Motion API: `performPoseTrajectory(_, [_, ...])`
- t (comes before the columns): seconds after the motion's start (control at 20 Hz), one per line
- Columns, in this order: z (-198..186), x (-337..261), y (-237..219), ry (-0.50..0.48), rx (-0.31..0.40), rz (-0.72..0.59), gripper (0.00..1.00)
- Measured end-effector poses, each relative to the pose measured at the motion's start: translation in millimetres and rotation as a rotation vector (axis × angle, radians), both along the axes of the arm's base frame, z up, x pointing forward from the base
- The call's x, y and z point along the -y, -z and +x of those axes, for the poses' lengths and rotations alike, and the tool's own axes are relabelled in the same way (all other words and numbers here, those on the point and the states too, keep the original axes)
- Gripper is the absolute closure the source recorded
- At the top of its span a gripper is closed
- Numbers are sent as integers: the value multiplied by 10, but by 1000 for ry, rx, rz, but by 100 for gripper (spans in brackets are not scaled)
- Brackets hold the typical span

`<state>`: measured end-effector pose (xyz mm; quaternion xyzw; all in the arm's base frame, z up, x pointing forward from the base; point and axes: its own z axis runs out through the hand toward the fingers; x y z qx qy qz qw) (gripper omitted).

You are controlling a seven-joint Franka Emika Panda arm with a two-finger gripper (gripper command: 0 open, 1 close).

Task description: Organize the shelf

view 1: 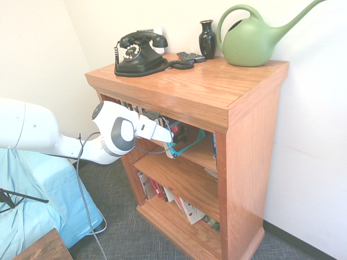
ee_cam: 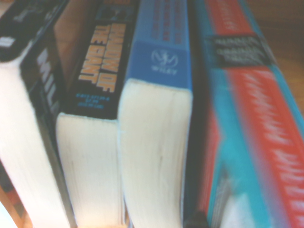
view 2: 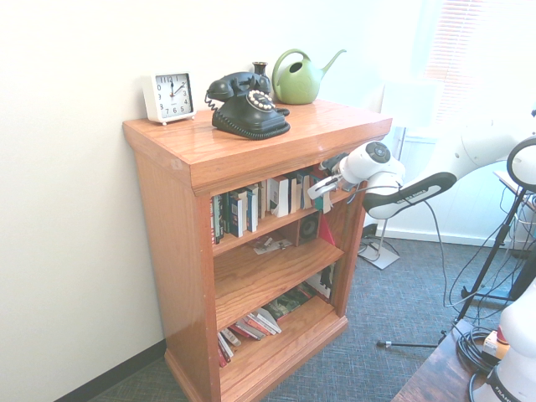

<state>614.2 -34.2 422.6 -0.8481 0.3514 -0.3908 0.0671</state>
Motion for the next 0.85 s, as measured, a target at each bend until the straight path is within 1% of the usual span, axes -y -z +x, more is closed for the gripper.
performPoseTrajectory(0.2, [-10, -21, 2, -9, 4, 0, 0])
performPoseTrajectory(0.35, [-98, -104, 39, -32, 7, 1, 0])
performPoseTrajectory(0.5, [-276, -159, 102, -43, 4, 4, 0])
performPoseTrajectory(0.85, [-799, -59, 107, -25, 7, 3, 0])
